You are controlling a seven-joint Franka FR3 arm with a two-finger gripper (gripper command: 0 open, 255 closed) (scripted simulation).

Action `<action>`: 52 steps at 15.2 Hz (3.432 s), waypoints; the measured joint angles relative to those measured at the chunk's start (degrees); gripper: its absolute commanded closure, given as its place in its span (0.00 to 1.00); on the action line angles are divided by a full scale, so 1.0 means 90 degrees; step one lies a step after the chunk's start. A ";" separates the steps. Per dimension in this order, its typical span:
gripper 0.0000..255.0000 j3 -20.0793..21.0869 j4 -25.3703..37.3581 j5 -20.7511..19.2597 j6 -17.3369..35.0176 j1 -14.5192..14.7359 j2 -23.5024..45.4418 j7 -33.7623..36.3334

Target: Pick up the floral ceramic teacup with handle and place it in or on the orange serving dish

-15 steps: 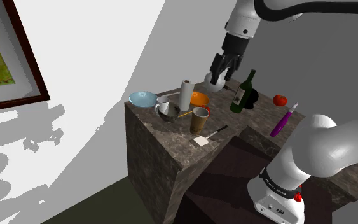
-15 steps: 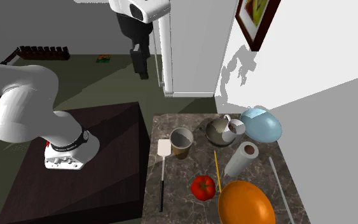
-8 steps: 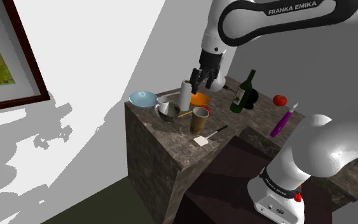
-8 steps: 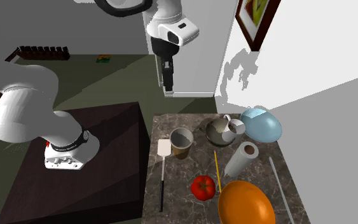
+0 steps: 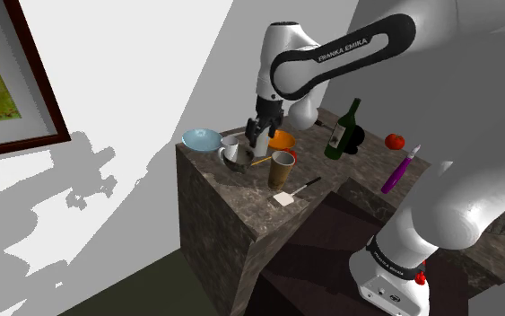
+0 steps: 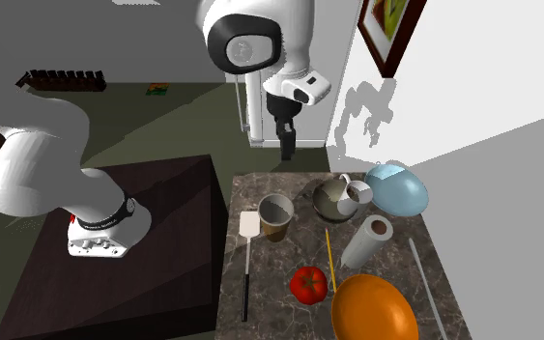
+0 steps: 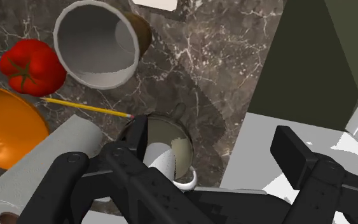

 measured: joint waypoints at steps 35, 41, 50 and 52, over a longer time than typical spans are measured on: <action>1.00 -0.0299 0.2670 -0.1731 0.1655 0.0206 0.4563 0.0808; 1.00 -0.0298 0.2670 -0.1732 0.1656 0.0207 0.4565 0.0809; 1.00 -0.0215 0.2635 -0.1594 0.1186 0.0165 0.4050 0.0646; 1.00 -0.0201 0.2614 -0.1558 0.1076 0.0142 0.3912 0.0589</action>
